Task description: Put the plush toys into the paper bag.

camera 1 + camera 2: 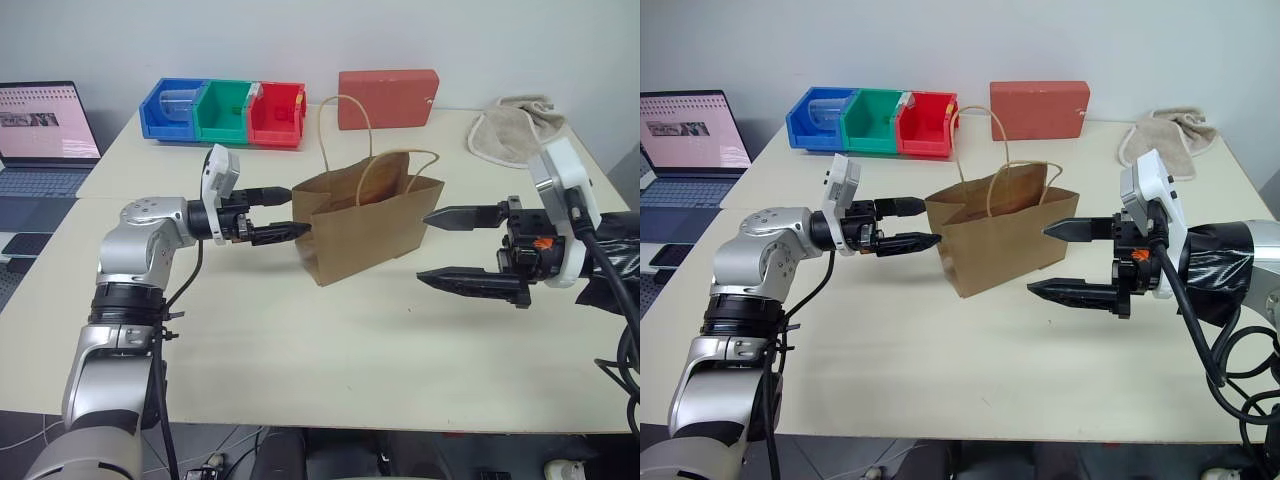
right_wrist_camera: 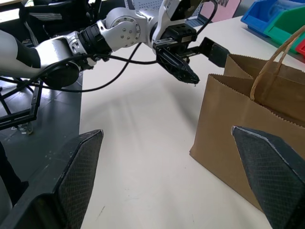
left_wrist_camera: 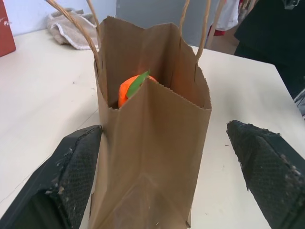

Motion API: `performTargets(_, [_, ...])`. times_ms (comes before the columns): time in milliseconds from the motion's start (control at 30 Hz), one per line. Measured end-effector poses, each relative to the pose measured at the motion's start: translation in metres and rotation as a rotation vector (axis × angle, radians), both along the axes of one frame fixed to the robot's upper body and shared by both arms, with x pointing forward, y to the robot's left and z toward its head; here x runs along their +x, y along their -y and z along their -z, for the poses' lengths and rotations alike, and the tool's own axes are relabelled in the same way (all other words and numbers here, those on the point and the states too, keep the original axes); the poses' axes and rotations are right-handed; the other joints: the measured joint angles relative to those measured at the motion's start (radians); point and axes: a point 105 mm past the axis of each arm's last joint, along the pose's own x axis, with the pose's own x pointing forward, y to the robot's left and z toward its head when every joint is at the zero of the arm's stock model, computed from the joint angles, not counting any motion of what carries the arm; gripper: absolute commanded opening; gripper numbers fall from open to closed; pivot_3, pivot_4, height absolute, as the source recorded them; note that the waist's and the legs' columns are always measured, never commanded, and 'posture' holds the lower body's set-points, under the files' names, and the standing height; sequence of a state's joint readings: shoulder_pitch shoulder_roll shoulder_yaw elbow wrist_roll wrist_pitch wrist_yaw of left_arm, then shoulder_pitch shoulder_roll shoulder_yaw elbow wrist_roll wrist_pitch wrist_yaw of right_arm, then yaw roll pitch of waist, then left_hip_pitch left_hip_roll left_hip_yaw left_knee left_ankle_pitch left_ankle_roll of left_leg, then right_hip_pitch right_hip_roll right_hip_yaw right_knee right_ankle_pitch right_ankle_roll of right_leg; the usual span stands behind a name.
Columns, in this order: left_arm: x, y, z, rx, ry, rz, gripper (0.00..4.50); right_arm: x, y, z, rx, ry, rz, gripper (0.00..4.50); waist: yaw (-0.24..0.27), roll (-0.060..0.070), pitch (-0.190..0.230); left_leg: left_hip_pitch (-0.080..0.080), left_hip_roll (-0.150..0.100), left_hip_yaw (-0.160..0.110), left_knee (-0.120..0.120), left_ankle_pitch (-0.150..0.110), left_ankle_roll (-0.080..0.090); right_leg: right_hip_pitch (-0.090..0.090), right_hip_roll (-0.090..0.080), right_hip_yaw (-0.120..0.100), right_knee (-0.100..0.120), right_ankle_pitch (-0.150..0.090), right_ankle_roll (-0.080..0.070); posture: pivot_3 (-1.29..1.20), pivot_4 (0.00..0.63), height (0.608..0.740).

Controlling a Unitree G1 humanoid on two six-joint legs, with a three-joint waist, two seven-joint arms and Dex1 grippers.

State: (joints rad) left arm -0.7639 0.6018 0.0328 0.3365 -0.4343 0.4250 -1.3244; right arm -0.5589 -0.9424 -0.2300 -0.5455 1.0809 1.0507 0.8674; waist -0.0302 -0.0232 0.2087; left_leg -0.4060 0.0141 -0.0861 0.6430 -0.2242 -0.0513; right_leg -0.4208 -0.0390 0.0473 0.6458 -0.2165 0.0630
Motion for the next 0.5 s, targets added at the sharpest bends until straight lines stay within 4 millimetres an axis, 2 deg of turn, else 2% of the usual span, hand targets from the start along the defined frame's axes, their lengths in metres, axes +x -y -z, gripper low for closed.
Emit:
performTargets(433, [0.006, 0.031, 0.026, -0.047, 0.064, -0.109, 4.49, 0.000, -0.004, 0.013, -0.065, 0.067, 0.008, 4.50, 0.001, 0.000, 0.000, 0.000, 0.000, 0.000, 0.001, 0.000, 0.000, 0.000, 0.000, 0.000, 0.000, 0.000, 0.000, 0.00, 0.150, 0.740])
performTargets(500, [0.005, 0.033, 0.029, -0.052, 0.068, -0.114, 4.10, 0.000, -0.005, 0.013, -0.067, 0.079, 0.010, 4.50, 0.001, 0.000, 0.000, 0.000, 0.000, 0.000, 0.000, 0.000, 0.000, 0.000, 0.000, 0.000, 0.000, 0.000, 0.000, 0.00, 0.150, 0.740])
